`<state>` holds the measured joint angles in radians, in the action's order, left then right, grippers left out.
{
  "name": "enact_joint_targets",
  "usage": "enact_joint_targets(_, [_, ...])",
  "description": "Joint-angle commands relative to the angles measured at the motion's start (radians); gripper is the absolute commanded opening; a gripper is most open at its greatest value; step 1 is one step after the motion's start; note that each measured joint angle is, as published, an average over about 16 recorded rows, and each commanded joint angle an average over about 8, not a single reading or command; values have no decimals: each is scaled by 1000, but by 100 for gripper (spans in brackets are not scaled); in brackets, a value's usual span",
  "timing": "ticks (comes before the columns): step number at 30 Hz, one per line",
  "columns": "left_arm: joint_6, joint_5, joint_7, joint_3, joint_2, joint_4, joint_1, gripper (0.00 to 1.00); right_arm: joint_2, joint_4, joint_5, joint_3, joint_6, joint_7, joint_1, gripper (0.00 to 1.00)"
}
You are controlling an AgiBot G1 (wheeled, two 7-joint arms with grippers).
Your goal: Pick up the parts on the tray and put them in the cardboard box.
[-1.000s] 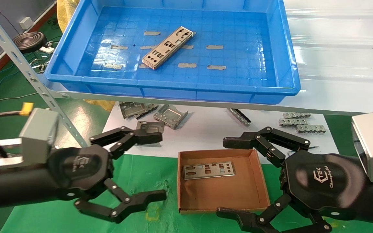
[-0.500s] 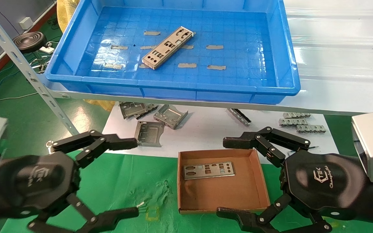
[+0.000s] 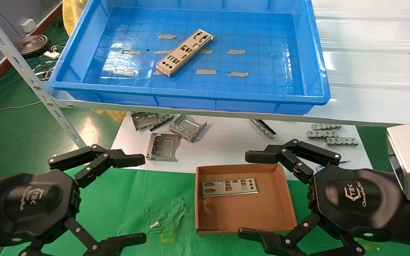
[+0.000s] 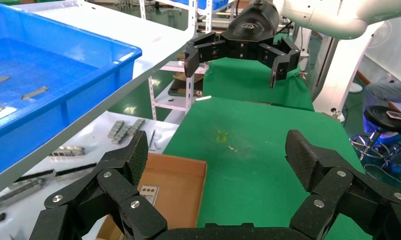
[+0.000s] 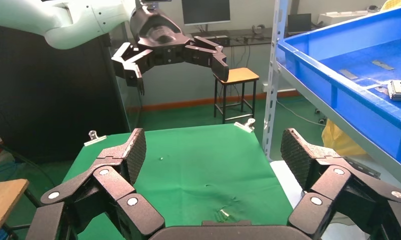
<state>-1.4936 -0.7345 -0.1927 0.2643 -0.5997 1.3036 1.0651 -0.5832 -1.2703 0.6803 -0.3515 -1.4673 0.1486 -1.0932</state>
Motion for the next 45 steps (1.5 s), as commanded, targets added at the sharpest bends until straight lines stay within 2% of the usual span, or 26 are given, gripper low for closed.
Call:
enact_joint_targets(1, [0, 0, 1, 3, -2, -4, 2, 100, 0, 0, 0, 0, 0, 0, 0, 100])
enact_joint_targets(45, [-2, 5, 6, 16, -12, -21, 10, 100, 0, 0, 0, 0, 0, 0, 0, 100])
